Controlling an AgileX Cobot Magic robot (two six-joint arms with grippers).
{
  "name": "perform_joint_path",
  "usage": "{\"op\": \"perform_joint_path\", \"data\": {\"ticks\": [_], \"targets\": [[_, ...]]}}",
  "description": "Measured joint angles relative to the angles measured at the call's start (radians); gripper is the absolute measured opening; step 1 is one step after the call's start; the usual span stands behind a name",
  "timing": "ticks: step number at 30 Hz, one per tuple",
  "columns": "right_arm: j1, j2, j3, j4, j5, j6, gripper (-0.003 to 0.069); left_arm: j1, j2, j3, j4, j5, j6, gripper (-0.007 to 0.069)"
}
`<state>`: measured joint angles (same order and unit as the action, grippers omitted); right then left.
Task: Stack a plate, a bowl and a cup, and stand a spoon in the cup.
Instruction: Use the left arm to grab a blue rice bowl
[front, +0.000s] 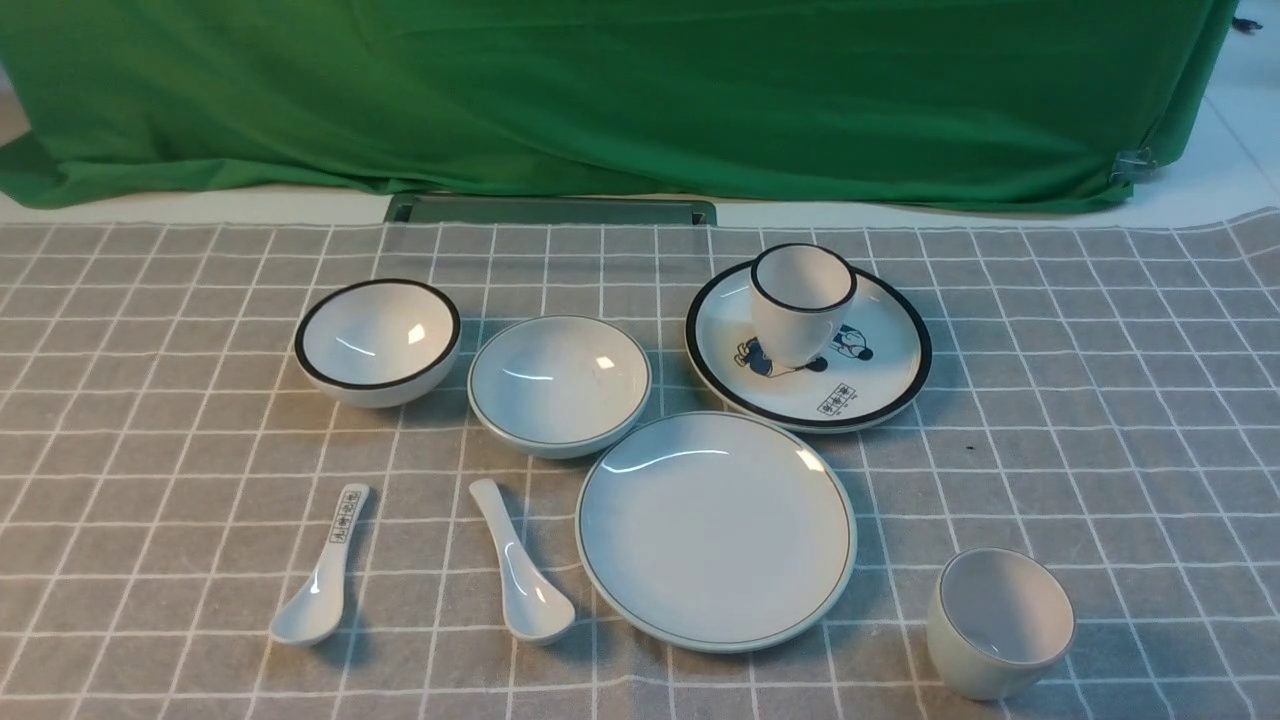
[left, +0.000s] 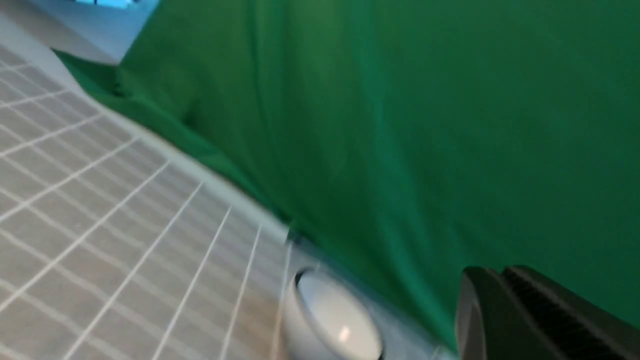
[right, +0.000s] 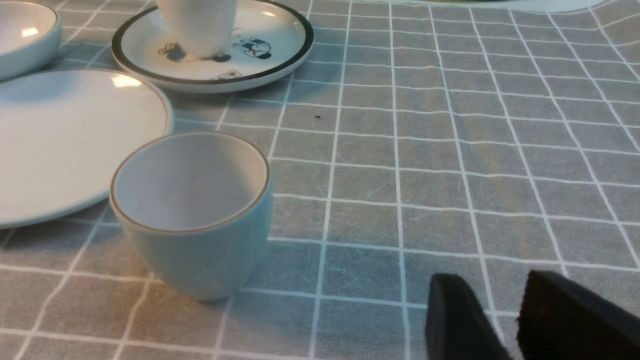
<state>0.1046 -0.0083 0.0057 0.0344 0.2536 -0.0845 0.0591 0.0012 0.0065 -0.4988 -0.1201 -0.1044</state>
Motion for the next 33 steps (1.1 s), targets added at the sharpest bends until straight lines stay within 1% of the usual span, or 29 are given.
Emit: {"op": "perform_joint_path", "data": {"ticks": [1, 2, 3, 4, 5, 7, 8, 10, 11, 12, 13, 14, 15, 16, 18, 19, 20, 22, 23, 25, 26, 27, 28, 29, 30, 32, 33], "targets": [[0.0, 0.0, 0.0, 0.0, 0.0, 0.0, 0.0242, -0.004, 0.0, -0.008, 0.0, 0.006, -0.038, 0.0013], [0.0, 0.0, 0.0, 0.0, 0.0, 0.0, 0.0242, -0.014, 0.003, -0.039, 0.019, 0.069, -0.055, 0.0013], [0.0, 0.0, 0.0, 0.0, 0.0, 0.0, 0.0242, -0.016, 0.005, -0.055, 0.031, 0.082, -0.056, 0.0013], [0.0, 0.0, 0.0, 0.0, -0.002, 0.0, 0.0242, -0.042, 0.045, -0.14, 0.082, 0.213, -0.03, 0.0013], [0.0, 0.0, 0.0, 0.0, -0.002, 0.0, 0.0242, -0.045, 0.045, -0.152, 0.088, 0.213, -0.024, 0.0013], [0.0, 0.0, 0.0, 0.0, -0.002, 0.0, 0.0242, -0.074, 0.122, -0.252, 0.12, 0.355, 0.052, 0.0013], [0.0, 0.0, 0.0, 0.0, -0.003, 0.0, 0.0242, -0.103, 0.202, -0.35, 0.123, 0.465, 0.136, 0.0013], [0.0, 0.0, 0.0, 0.0, -0.003, 0.0, 0.0242, -0.151, 0.349, -0.474, 0.118, 0.634, 0.279, 0.0013], [0.0, 0.0, 0.0, 0.0, -0.003, 0.0, 0.0242, -0.154, 0.376, -0.484, 0.118, 0.647, 0.289, 0.0013], [0.0, 0.0, 0.0, 0.0, -0.003, 0.0, 0.0242, -0.177, 0.474, -0.561, 0.114, 0.726, 0.356, 0.0013], [0.0, 0.0, 0.0, 0.0, -0.003, 0.0, 0.0242, -0.185, 0.501, -0.578, 0.114, 0.744, 0.372, 0.0013], [0.0, 0.0, 0.0, 0.0, -0.003, 0.0, 0.0242, -0.203, 0.617, -0.635, 0.109, 0.789, 0.421, 0.0013], [0.0, 0.0, 0.0, 0.0, -0.003, 0.0, 0.0242, -0.216, 0.676, -0.661, 0.104, 0.799, 0.439, 0.0013], [0.0, 0.0, 0.0, 0.0, -0.003, 0.0, 0.0242, -0.219, 0.676, -0.666, 0.104, 0.8, 0.444, 0.0013], [0.0, 0.0, 0.0, 0.0, -0.003, 0.0, 0.0242, -0.275, 0.825, -0.719, 0.088, 0.806, 0.533, 0.0013], [0.0, 0.0, 0.0, 0.0, -0.003, 0.0, 0.0242, -0.286, 0.836, -0.722, 0.088, 0.809, 0.547, 0.0013], [0.0, 0.0, 0.0, 0.0, -0.003, 0.0, 0.0242, -0.339, 0.92, -0.755, 0.082, 0.818, 0.581, 0.0013], [0.0, 0.0, 0.0, 0.0, -0.006, 0.0, 0.0242, -0.419, 1.047, -0.815, 0.091, 0.846, 0.611, 0.0013], [0.0, 0.0, 0.0, 0.0, -0.007, 0.0, 0.0242, -0.427, 1.058, -0.822, 0.091, 0.85, 0.613, 0.0013], [0.0, 0.0, 0.0, 0.025, -0.038, 0.041, 0.0242, -0.517, 1.182, -0.914, 0.12, 0.909, 0.637, 0.0013], [0.0, 0.0, 0.0, 0.035, -0.048, 0.048, 0.0242, -0.522, 1.202, -0.922, 0.125, 0.914, 0.639, 0.0013], [0.001, 0.0, 0.0, 0.065, -0.084, 0.115, 0.0242, -0.556, 1.26, -0.976, 0.134, 0.94, 0.655, 0.0013], [0.001, 0.0, 0.0, 0.081, -0.113, 0.163, 0.0242, -0.567, 1.297, -1.0, 0.138, 0.955, 0.66, 0.0013], [0.001, 0.0, 0.0, 0.095, -0.158, 0.235, 0.0242, -0.581, 1.349, -1.046, 0.145, 0.971, 0.672, 0.0013], [0.001, 0.0, 0.0, 0.096, -0.164, 0.247, 0.0242, -0.582, 1.358, -1.061, 0.147, 0.973, 0.674, 0.0013], [0.001, 0.0, 0.0, 0.113, -0.254, 0.404, 0.0242, -0.587, 1.488, -1.166, 0.198, 0.978, 0.682, 0.0013], [0.001, 0.0, 0.0, 0.113, -0.254, 0.42, 0.0242, -0.587, 1.496, -1.179, 0.211, 0.978, 0.682, 0.0013]]}}
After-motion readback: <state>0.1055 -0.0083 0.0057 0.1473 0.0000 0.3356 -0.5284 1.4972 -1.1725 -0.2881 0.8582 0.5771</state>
